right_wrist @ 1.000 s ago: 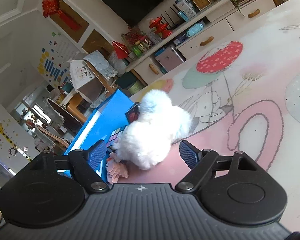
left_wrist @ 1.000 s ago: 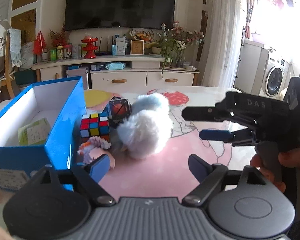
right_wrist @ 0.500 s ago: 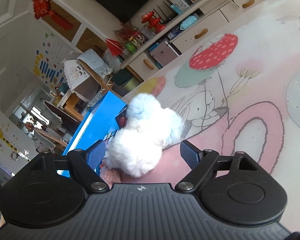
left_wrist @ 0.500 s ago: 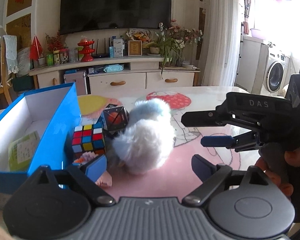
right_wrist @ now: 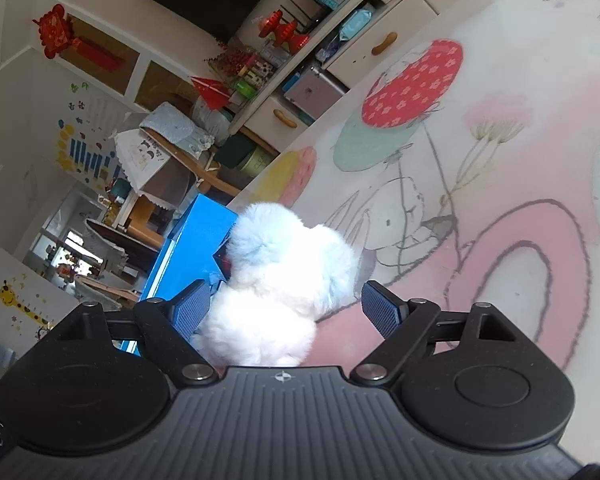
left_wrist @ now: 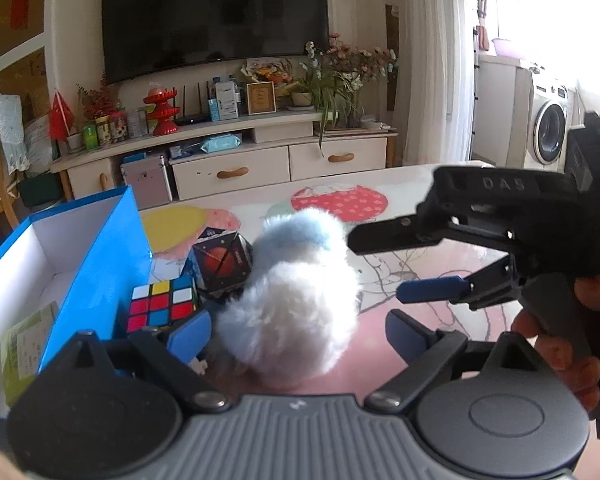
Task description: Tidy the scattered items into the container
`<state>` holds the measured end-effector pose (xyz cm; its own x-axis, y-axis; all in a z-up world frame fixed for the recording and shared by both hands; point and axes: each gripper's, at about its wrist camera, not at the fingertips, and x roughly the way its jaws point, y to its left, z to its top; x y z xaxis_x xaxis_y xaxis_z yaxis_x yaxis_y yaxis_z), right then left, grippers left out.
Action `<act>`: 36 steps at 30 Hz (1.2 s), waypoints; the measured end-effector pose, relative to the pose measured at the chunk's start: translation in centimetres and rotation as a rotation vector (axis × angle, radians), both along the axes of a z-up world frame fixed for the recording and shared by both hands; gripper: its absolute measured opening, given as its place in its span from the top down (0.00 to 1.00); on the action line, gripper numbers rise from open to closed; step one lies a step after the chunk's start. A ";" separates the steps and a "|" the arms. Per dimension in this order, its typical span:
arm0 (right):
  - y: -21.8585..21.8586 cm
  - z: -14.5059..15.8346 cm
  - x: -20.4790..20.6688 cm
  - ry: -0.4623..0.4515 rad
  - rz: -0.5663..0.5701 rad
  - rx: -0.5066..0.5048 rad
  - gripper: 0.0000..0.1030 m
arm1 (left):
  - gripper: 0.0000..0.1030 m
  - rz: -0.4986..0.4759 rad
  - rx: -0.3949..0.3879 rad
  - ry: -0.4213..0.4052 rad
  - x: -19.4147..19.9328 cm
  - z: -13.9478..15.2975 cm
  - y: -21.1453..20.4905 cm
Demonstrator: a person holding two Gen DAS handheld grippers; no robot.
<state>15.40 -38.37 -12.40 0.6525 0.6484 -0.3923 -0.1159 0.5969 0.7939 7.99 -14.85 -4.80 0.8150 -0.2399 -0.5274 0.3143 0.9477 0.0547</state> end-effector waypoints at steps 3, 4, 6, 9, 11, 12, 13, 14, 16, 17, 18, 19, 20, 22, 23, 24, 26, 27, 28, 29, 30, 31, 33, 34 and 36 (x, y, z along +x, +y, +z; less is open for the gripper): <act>0.4 -0.1 0.6 0.001 0.018 0.005 0.00 | 0.08 -0.007 -0.005 0.005 0.4 -0.1 -0.1; 0.5 -0.1 0.8 0.001 0.023 0.006 0.00 | 0.08 -0.010 -0.010 0.007 0.5 -0.1 -0.1; 0.6 -0.2 1.2 0.003 0.028 0.008 0.00 | 0.08 -0.013 -0.007 0.011 0.7 -0.2 -0.3; 0.8 -0.3 1.7 0.006 0.031 0.008 0.00 | 0.08 -0.023 0.006 0.016 0.9 -0.3 -0.6; 0.9 -0.4 2.0 0.009 0.033 0.005 0.00 | 0.08 -0.033 0.013 0.020 1.1 -0.3 -0.8; 1.0 -0.5 2.2 0.010 0.035 0.003 0.00 | 0.08 -0.037 0.016 0.022 1.1 -0.3 -0.9; 1.0 -0.6 2.3 0.011 0.037 0.001 0.00 | 0.07 -0.042 0.019 0.024 1.2 -0.4 -1.1; 1.1 -0.6 2.5 0.012 0.039 -0.001 0.00 | 0.06 -0.047 0.021 0.025 1.2 -0.4 -1.2; 1.2 -0.7 2.7 0.013 0.044 -0.005 0.00 | 0.06 -0.053 0.024 0.026 1.3 -0.4 -1.4; 1.3 -0.8 2.8 0.012 0.047 -0.008 0.00 | 0.06 -0.055 0.024 0.027 1.4 -0.5 -1.4; 1.4 -0.8 3.0 0.011 0.049 -0.011 0.00 | 0.06 -0.056 0.026 0.028 1.4 -0.5 -1.5; 1.5 -0.8 3.1 0.011 0.051 -0.013 0.00 | 0.05 -0.055 0.028 0.030 1.5 -0.6 -1.5; 1.5 -0.8 3.2 0.012 0.053 -0.013 0.00 | 0.04 -0.055 0.031 0.031 1.6 -0.6 -1.6; 1.6 -0.9 3.5 0.015 0.058 -0.007 0.00 | 0.03 -0.051 0.039 0.038 1.7 -0.8 -1.7; 1.7 -1.0 3.7 0.017 0.059 -0.003 0.00 | 0.03 -0.050 0.044 0.041 1.7 -0.8 -1.8; 1.7 -1.0 3.8 0.018 0.059 0.000 0.00 | 0.02 -0.050 0.048 0.043 1.7 -0.9 -1.8; 1.7 -1.1 4.1 0.021 0.059 0.003 0.00 | 0.01 -0.049 0.056 0.046 1.8 -0.9 -1.9; 1.7 -1.2 4.3 0.023 0.060 0.004 0.00 | 0.01 -0.046 0.060 0.046 1.9 -0.9 -1.9; 1.7 -1.3 4.4 0.027 0.062 0.004 0.00 | 0.01 -0.043 0.063 0.046 2.0 -0.9 -1.9; 1.7 -1.3 4.6 0.029 0.063 0.005 0.00 | 0.01 -0.042 0.066 0.048 2.0 -1.0 -1.9; 1.7 -1.4 4.6 0.029 0.063 0.008 0.00 | 0.01 -0.041 0.069 0.051 2.1 -1.0 -1.9; 1.7 -1.4 4.7 0.029 0.064 0.011 0.00 | 0.01 -0.039 0.074 0.052 2.1 -1.0 -1.9; 1.7 -1.4 4.8 0.030 0.069 0.014 0.00 | 0.01 -0.035 0.085 0.052 2.1 -1.1 -1.9; 1.7 -1.4 4.9 0.030 0.071 0.015 0.00 | 0.01 -0.034 0.087 0.055 2.2 -1.2 -1.9; 1.8 -1.4 5.0 0.029 0.075 0.014 0.00 | 0.01 -0.034 0.083 0.068 2.3 -1.3 -1.8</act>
